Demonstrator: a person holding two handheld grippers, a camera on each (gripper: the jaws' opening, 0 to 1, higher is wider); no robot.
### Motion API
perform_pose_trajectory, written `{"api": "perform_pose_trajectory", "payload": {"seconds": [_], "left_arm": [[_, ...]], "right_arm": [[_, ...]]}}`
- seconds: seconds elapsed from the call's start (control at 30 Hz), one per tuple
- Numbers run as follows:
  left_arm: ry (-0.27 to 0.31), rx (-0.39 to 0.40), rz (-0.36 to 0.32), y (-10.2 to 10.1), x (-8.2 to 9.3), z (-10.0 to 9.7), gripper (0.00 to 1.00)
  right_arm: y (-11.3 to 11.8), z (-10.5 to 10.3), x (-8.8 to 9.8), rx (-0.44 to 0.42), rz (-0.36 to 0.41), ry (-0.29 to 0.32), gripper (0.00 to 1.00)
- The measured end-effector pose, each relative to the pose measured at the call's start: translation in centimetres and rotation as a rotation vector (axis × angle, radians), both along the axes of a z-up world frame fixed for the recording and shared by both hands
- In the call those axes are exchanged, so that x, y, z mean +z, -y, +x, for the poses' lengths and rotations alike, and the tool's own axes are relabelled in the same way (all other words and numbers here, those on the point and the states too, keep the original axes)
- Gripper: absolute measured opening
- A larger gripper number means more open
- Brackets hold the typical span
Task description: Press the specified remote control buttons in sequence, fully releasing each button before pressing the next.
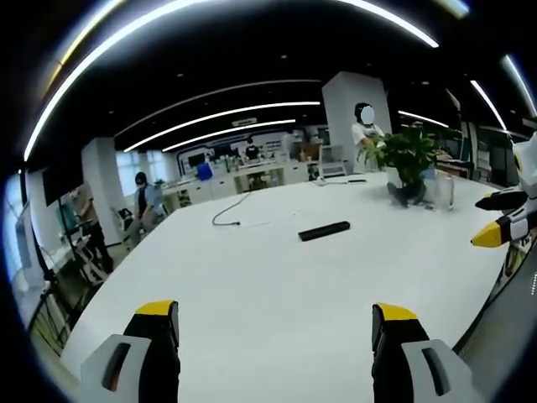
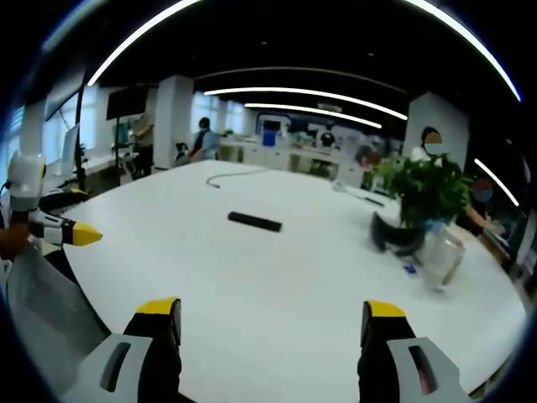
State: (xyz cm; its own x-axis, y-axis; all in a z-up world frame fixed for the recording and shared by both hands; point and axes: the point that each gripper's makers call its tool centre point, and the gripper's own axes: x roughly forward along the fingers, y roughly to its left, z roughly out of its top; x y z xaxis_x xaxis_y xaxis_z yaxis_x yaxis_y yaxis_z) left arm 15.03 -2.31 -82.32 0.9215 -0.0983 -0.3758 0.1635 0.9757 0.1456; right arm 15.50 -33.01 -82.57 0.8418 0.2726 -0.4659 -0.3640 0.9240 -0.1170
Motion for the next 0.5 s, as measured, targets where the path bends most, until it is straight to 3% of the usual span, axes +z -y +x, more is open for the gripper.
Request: {"api": "perform_pose_trajectory", "payload": {"seconds": [0.5], "left_arm": [[0.006,0.002,-0.034,-0.05,0.48,0.11,0.99]], "right_arm": [[0.01,0.02,0.35,0.001,0.018,0.013,0.87]]}}
